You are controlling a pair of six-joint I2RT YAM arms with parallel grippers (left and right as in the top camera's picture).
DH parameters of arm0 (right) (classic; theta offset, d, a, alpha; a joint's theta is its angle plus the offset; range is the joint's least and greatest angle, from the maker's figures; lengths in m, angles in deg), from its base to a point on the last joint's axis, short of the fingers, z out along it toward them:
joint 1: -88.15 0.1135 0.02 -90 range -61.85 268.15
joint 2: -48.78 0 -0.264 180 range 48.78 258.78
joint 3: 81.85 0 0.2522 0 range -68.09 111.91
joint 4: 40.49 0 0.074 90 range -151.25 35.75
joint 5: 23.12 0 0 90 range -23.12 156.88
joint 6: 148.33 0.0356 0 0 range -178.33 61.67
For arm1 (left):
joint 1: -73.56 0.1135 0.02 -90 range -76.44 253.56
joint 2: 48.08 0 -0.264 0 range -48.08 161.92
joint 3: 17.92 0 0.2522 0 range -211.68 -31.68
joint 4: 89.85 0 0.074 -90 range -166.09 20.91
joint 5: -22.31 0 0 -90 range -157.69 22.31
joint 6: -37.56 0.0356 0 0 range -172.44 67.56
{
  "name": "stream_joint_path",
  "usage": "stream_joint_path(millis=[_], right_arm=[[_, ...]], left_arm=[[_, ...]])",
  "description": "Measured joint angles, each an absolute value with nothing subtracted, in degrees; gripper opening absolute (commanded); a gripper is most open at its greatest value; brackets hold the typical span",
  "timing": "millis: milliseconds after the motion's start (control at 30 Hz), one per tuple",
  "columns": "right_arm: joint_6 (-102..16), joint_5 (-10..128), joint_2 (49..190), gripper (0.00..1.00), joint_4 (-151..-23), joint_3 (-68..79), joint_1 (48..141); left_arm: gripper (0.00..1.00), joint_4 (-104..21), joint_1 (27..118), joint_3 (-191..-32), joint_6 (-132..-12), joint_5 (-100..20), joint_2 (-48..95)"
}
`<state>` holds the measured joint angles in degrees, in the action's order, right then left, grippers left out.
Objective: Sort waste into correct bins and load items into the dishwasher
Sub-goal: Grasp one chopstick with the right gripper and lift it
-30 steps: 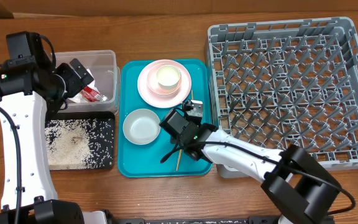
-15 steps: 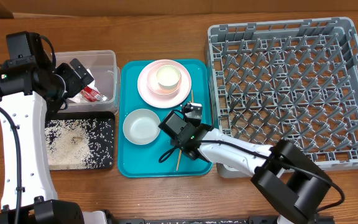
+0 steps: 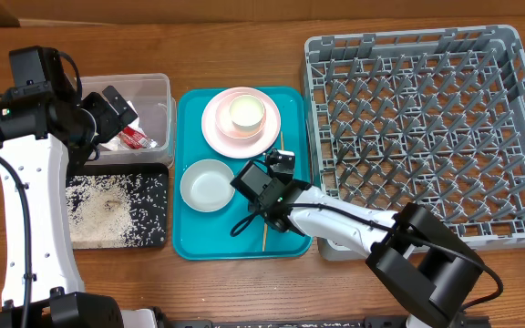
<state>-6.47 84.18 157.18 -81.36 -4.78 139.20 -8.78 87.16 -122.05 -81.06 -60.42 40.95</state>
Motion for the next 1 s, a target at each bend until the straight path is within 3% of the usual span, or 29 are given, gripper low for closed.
stream_joint_path(millis=[233,700,1000], right_arm=[[-6.43,84.96,157.38,0.04,-84.71,-1.83,139.2],[-13.32,86.58,157.03,0.04,-103.85,14.61,138.94],[-15.65,86.69,150.38,0.04,-109.65,15.18,136.27]], left_arm=[[1.0,-8.78,87.16,-122.05,-81.06,-60.42,40.95],[1.0,-8.76,87.16,-122.05,-81.06,-60.42,40.95],[1.0,-8.78,87.16,-122.05,-81.06,-60.42,40.95]])
